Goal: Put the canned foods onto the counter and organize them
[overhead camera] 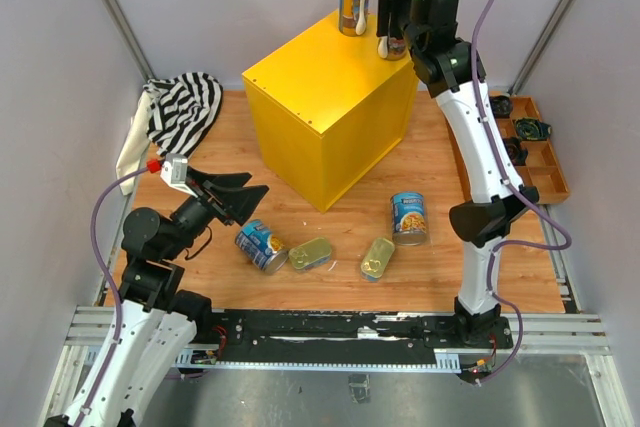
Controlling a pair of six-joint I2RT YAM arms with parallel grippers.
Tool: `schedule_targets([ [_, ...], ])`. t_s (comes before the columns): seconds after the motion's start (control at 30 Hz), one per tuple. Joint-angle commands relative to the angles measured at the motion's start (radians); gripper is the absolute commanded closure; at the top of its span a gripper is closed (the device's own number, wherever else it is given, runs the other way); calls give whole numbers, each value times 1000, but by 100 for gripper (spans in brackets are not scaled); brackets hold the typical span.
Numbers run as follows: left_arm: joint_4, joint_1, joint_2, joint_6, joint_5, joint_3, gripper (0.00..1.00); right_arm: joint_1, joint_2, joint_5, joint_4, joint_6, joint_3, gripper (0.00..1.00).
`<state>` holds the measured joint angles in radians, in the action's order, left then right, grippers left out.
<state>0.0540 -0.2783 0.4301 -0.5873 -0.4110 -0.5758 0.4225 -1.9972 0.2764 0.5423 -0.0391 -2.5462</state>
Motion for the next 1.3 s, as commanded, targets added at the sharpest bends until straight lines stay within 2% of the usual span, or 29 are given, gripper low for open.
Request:
schedule_targets([
  [0.0,41,-5,4,-6,15,14,26,-17,-20,-17,-102,-16,-42,56],
  [0.27,44,-5,4,-8,16,23,26,-22,-33,-26,-107,-19,-35,42],
  [0.63,40,-5,0,-9,4,16,26,-22,-1,-33,-113,-14,-18,18],
  [1.1,-13,-6,-45,0,4,-9,26,-3,76,-20,-96,-15,28,16],
  [1.27,-40,-6,-61,7,3,-18,26,9,116,-6,-91,-14,91,17],
])
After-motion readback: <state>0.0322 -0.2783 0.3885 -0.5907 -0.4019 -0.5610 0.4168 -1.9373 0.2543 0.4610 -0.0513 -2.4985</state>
